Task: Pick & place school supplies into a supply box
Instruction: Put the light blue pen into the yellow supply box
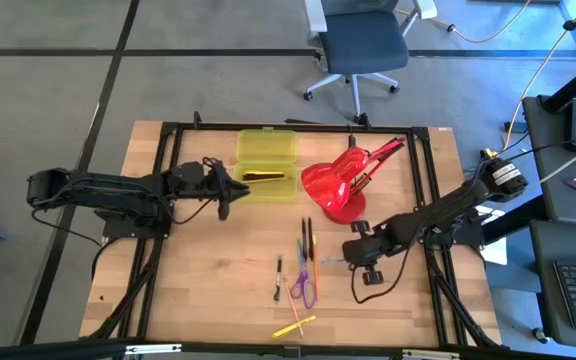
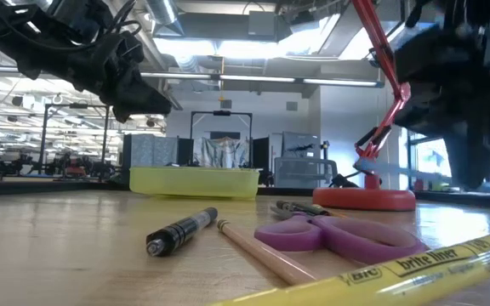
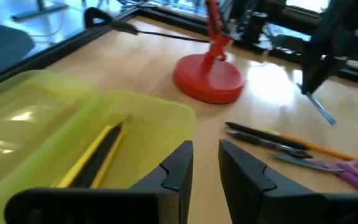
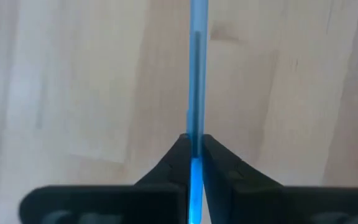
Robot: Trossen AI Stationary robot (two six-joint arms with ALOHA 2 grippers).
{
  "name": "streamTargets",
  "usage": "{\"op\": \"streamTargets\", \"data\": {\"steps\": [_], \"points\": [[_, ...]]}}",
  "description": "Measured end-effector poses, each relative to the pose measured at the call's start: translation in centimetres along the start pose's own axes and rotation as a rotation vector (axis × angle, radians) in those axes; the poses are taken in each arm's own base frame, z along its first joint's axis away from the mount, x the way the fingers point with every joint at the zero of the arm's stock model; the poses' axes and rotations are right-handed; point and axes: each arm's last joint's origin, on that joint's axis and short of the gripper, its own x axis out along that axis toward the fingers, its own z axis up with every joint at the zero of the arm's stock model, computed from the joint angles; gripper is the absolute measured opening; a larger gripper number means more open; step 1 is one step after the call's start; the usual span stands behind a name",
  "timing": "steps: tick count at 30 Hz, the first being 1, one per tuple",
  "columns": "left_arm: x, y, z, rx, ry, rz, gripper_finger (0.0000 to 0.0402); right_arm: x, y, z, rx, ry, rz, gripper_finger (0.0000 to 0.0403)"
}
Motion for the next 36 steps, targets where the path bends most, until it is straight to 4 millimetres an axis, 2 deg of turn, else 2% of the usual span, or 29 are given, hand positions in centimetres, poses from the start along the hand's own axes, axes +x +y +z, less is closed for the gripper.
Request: {"op": "streamTargets", "data": {"steps": [4, 8, 12, 16, 22, 29, 36], "points": [[0.3, -1.0, 0.2, 0.047, -0.043, -0.060, 0.0071, -1.2, 0.1, 0.9, -0.029, -0.144, -0.040, 0.0026], [1.2, -2.3, 0.5, 0.193, -0.132, -0.133, 0.0078, -2.2, 0.0, 3.2, -0.062, -0.419, -0.157, 0.0031], [2.2, -3.4, 0.3, 0.359, -0.201, -0.171, 0.0087, -3.4, -0.1, 5.3, -0.105, -0.655, -0.202, 0.0034], [3.1, -4.0, 0.0, 0.421, -0.254, -0.197, 0.0094, -4.6, -0.3, 6.7, -0.148, -0.825, -0.230, 0.0035], [4.2, -5.1, 0.4, 0.365, -0.342, -0.252, 0.0094, -4.9, -1.5, 8.1, -0.159, -0.942, -0.295, 0.0036], [6.2, -7.4, 2.2, 0.375, -0.375, -0.378, 0.0095, -3.4, -3.3, 9.2, -0.164, -0.989, -0.259, 0.0036], [7.3, -8.7, 2.9, 0.382, -0.388, -0.417, 0.0090, -2.7, -3.9, 9.5, -0.154, -0.990, -0.267, 0.0037]]}}
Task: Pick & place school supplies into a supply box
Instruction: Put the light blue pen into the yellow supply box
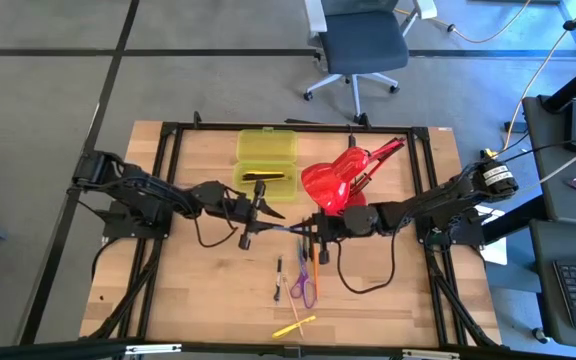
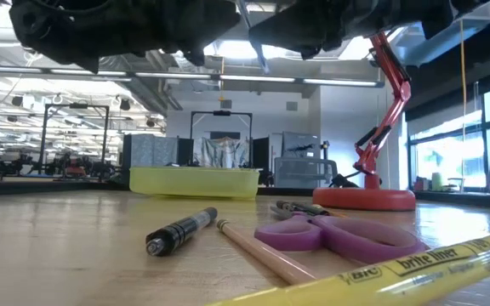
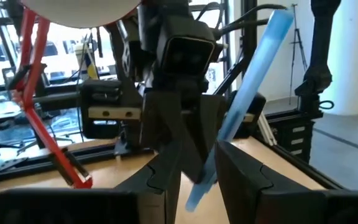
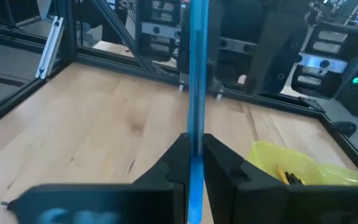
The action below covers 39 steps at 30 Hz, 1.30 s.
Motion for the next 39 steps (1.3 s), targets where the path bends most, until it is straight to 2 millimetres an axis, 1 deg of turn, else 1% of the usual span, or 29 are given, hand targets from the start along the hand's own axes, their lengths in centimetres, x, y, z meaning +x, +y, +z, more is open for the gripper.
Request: {"op": "streamTargets", "data": {"steps": [18, 22, 31, 39], "points": [[0.1, -1.1, 0.1, -0.004, -0.004, -0.044, 0.0088, 0.0, -0.1, 0.1, 0.002, -0.015, -0.005, 0.0037], [0.1, -1.3, 0.5, 0.001, -0.048, -0.048, 0.0087, 0.0, -0.1, 0.2, 0.002, -0.015, -0.005, 0.0037], [0.1, -1.3, 0.7, 0.011, -0.061, -0.027, 0.0086, 0.0, -0.1, 0.2, 0.006, -0.015, -0.005, 0.0037], [0.1, -1.2, 1.2, 0.023, -0.117, -0.026, 0.0086, 0.0, -0.1, 0.2, 0.007, -0.015, -0.005, 0.0037]]}}
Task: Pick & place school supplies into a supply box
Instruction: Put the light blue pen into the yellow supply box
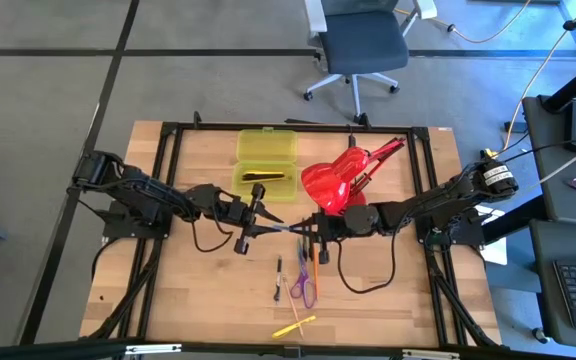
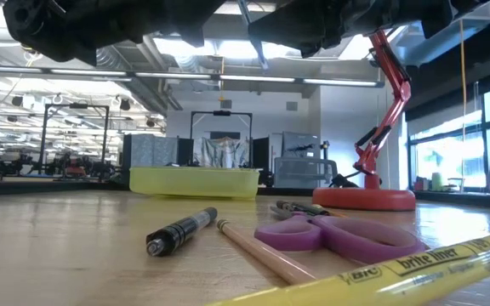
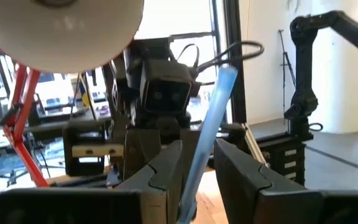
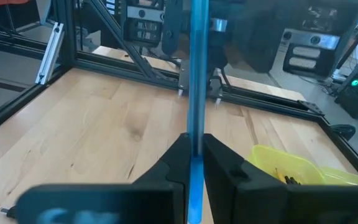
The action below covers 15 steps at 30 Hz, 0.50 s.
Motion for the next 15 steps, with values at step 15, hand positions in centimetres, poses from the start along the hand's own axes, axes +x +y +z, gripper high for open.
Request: {"op": "streamTargets", "data": {"steps": [15], "points": [[-0.01, 0.00, 0.50, 0.038, -0.053, -0.012, 0.0063, -0.02, 0.03, -0.19, 0.017, 0.021, 0.003, 0.0037]]}}
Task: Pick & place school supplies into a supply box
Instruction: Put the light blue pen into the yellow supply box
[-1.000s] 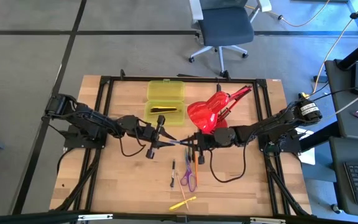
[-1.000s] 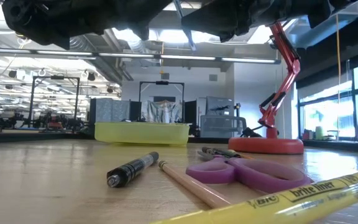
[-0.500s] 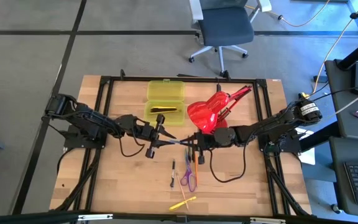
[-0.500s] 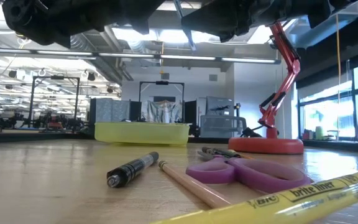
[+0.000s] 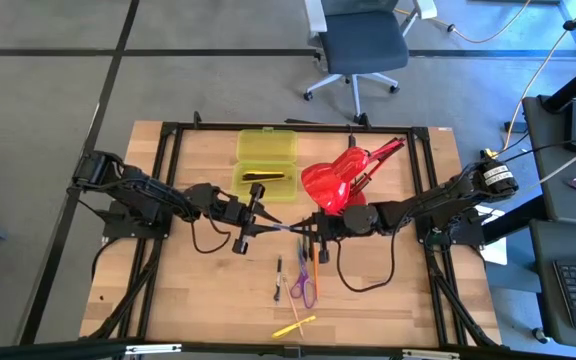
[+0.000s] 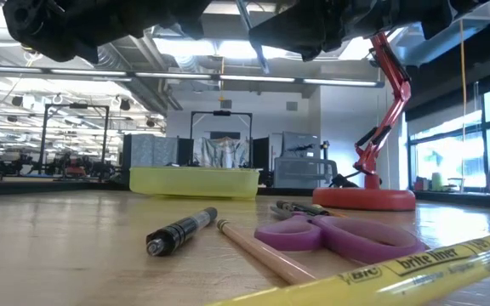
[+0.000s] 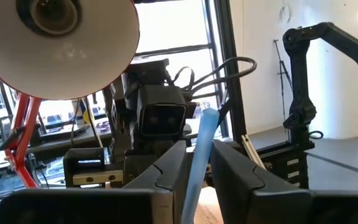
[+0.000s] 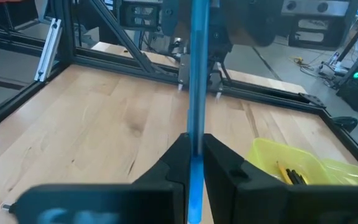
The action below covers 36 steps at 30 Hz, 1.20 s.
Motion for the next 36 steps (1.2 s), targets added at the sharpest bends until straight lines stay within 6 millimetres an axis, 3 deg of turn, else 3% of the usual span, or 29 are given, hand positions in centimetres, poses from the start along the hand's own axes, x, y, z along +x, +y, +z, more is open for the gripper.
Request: {"op": "streamTargets", "data": {"steps": [9, 14, 22, 29, 36], "points": [[0.0, 0.0, 0.0, 0.034, -0.002, 0.001, 0.0010, 0.0, 0.0, 0.0, -0.004, 0.002, 0.000, 0.0037], [0.0, 0.0, 0.0, 0.034, 0.000, 0.001, 0.0014, 0.0, 0.0, -0.1, -0.024, 0.006, 0.002, 0.0044], [-0.1, 0.5, -0.1, 0.053, 0.015, 0.023, 0.0011, -0.5, -0.2, -0.8, 0.036, 0.124, -0.029, 0.0135], [-0.8, 3.2, -1.6, 0.065, 0.219, 0.224, 0.0009, -0.9, -0.7, -2.2, 0.150, 0.282, -0.116, 0.0181], [-0.2, 7.8, -2.4, 0.000, 0.623, 0.347, 0.0009, -1.1, -0.8, -3.0, 0.217, 0.355, -0.136, 0.0185]]}}
